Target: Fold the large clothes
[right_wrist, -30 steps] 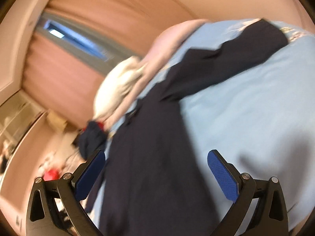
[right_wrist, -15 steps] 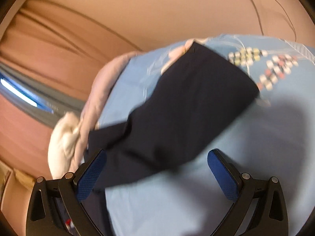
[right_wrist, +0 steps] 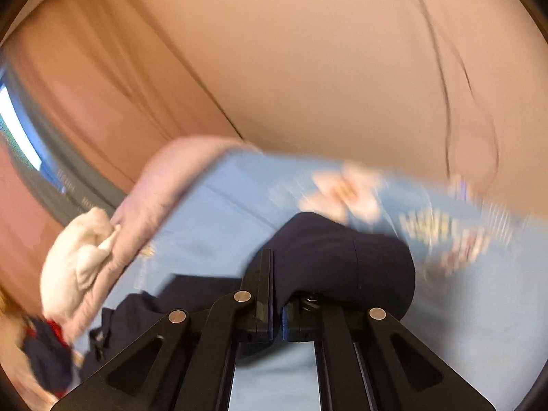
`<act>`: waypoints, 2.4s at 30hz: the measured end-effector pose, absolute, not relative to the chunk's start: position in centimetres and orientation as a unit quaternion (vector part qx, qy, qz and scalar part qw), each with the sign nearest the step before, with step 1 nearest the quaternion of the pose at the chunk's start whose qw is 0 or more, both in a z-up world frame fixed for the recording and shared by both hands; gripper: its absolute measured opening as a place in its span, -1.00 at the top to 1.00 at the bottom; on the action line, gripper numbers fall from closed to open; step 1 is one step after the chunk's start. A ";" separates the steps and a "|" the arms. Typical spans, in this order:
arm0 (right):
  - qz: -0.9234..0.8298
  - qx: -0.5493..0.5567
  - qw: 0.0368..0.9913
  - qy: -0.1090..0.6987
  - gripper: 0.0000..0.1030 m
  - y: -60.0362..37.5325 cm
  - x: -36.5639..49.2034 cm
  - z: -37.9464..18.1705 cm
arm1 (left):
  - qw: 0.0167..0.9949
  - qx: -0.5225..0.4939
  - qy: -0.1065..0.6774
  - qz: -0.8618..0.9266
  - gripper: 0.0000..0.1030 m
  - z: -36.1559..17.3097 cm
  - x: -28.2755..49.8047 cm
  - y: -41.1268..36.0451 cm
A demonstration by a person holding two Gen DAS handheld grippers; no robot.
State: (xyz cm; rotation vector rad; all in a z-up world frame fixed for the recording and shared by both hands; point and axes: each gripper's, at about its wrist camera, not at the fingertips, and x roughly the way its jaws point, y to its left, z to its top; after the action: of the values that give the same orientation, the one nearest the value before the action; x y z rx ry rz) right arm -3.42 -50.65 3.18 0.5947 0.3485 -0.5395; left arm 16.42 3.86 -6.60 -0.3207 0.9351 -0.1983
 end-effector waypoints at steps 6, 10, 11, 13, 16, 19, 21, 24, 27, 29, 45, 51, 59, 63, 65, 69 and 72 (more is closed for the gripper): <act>-0.175 0.102 0.960 0.193 0.90 -36.9 4.6 11.8 | 0.880 -0.171 0.435 -0.083 -0.99 -6.4 15.4 7.4; -0.074 -0.018 0.970 0.231 0.90 -23.8 11.4 12.0 | 0.880 -0.182 0.434 -0.067 -0.99 -6.7 14.4 10.1; -0.057 -0.034 0.968 0.240 0.90 -22.1 12.5 11.4 | 0.879 -0.185 0.434 -0.064 -0.99 -6.8 14.2 10.7; -0.018 -0.083 0.959 0.271 0.90 -16.6 15.2 9.0 | 0.879 -0.193 0.433 -0.051 -0.99 -7.2 13.6 12.4; 0.014 -0.179 0.930 0.322 0.87 -9.1 18.1 2.7 | 0.876 -0.208 0.435 -0.032 -0.99 -7.8 13.1 14.6; 0.066 -0.231 0.880 0.410 -0.21 -4.9 20.3 -3.4 | 0.874 -0.213 0.436 -0.016 -0.99 -8.2 13.0 16.0; 0.084 -0.265 0.860 0.427 -0.32 -3.5 19.4 -6.7 | 0.873 -0.215 0.437 -0.011 -0.99 -8.3 12.9 16.6; 0.120 -0.280 0.858 0.413 -0.32 -3.5 18.2 -7.1 | 0.875 -0.211 0.435 -0.009 -0.99 -8.3 13.4 16.7; 0.168 -0.222 0.870 0.406 -0.32 -5.8 17.6 -5.6 | 0.877 -0.206 0.434 -0.018 -0.99 -8.3 14.4 16.0; 0.183 -0.155 0.881 0.407 -0.36 -9.8 16.9 -3.9 | 0.879 -0.198 0.432 -0.029 -0.99 -8.2 15.6 15.2; 0.036 0.221 0.912 0.343 -0.39 -34.7 17.6 -2.8 | 0.840 -0.247 0.444 -0.192 -0.56 -8.6 35.2 3.2; 0.046 0.272 0.888 0.369 -0.39 -36.6 17.9 -6.0 | 0.803 -0.314 0.475 -0.177 -0.37 -13.3 38.2 3.6; 0.026 0.264 0.883 0.388 -0.35 -37.2 17.1 -7.0 | 0.781 -0.347 0.490 -0.169 -0.01 -15.1 38.7 5.6; 0.038 0.272 0.886 0.375 -0.42 -36.2 15.0 -5.5 | 0.792 -0.355 0.464 -0.176 -0.68 -12.6 35.3 7.3; 0.050 0.261 0.890 0.370 -0.53 -34.9 13.1 -4.7 | 0.803 -0.347 0.449 -0.182 -0.69 -11.5 32.6 8.7; 0.091 0.235 0.896 0.366 -0.53 -32.2 9.3 -3.8 | 0.810 -0.377 0.419 -0.164 -0.75 -10.5 25.9 14.2; 0.116 0.228 0.900 0.352 -0.54 -31.0 6.7 -3.0 | 0.813 -0.420 0.386 -0.116 -0.77 -10.6 20.5 20.0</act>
State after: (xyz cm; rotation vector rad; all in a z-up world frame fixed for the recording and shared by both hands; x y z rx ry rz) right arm 6.66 -30.98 -2.99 0.4717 0.7289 0.2403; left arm 20.53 19.95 -10.60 -0.8959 0.8243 -0.2472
